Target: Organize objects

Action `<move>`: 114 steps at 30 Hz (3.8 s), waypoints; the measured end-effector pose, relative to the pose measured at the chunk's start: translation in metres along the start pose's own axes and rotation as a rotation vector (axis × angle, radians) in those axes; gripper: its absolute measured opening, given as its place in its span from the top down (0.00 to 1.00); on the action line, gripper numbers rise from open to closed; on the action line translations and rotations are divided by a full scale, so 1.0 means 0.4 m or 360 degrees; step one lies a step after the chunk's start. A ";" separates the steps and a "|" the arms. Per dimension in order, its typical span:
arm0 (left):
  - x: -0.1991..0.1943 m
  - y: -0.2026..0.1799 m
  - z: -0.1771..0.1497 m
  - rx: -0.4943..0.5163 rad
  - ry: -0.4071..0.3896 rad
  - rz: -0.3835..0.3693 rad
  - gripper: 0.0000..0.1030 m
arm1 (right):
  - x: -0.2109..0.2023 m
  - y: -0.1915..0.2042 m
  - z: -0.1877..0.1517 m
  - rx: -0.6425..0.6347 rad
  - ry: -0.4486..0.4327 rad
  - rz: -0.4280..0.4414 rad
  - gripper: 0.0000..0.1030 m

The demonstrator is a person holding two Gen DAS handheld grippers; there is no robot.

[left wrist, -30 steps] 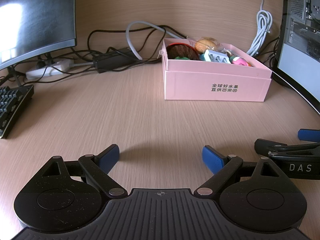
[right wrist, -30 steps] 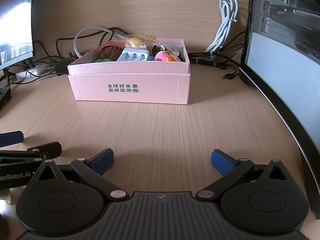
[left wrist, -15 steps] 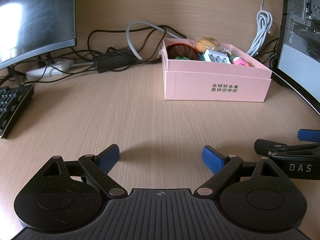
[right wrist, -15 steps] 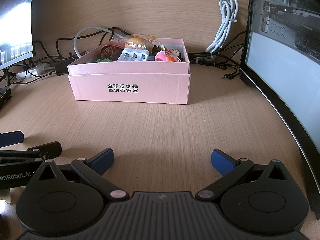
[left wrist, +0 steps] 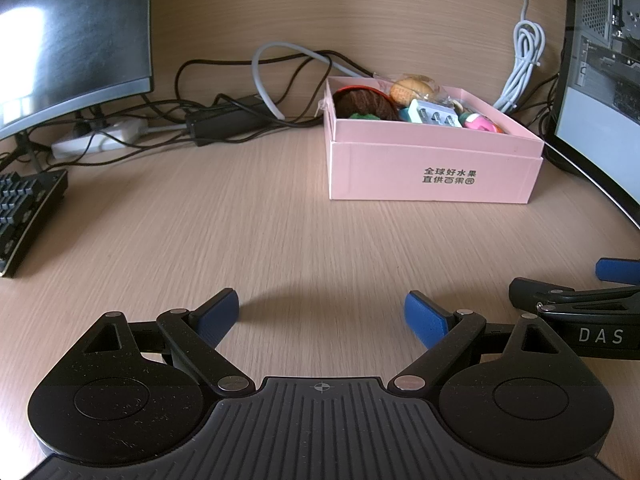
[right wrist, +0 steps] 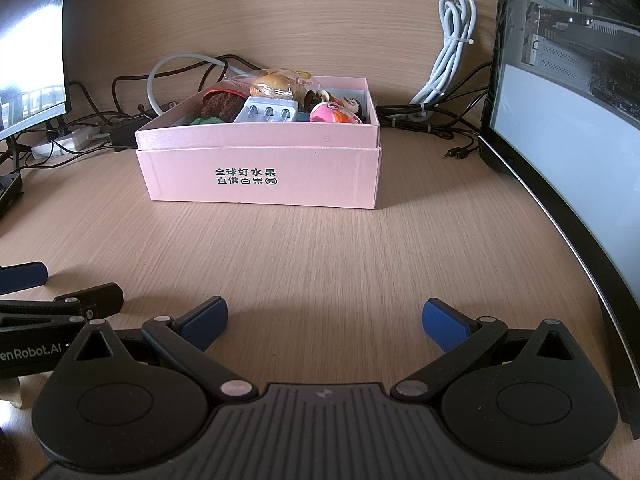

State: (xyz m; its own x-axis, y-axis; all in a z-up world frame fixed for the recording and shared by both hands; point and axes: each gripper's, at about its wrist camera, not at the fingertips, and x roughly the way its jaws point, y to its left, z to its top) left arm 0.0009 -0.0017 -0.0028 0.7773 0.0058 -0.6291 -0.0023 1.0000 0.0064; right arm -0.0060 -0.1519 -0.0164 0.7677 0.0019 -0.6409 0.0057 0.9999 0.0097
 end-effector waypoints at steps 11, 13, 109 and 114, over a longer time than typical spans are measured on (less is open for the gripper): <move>0.000 -0.002 0.001 0.0003 0.0000 0.0003 0.08 | 0.001 0.001 0.001 0.0000 0.0000 0.0000 0.00; 0.003 -0.002 0.001 0.0003 0.0003 0.0003 0.08 | 0.001 0.001 0.001 0.0000 0.0000 0.0000 0.00; 0.006 -0.002 0.002 0.0004 0.0006 0.0000 0.06 | 0.002 0.002 0.000 -0.0001 0.0000 0.0002 0.00; 0.006 -0.002 0.002 0.0005 0.0006 0.0000 0.06 | 0.002 0.002 0.000 -0.0001 0.0000 0.0002 0.00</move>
State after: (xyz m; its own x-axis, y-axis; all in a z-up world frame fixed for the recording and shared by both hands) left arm 0.0032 -0.0023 -0.0037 0.7750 0.0057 -0.6320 -0.0003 1.0000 0.0086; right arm -0.0053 -0.1509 -0.0169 0.7676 0.0031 -0.6409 0.0042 0.9999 0.0099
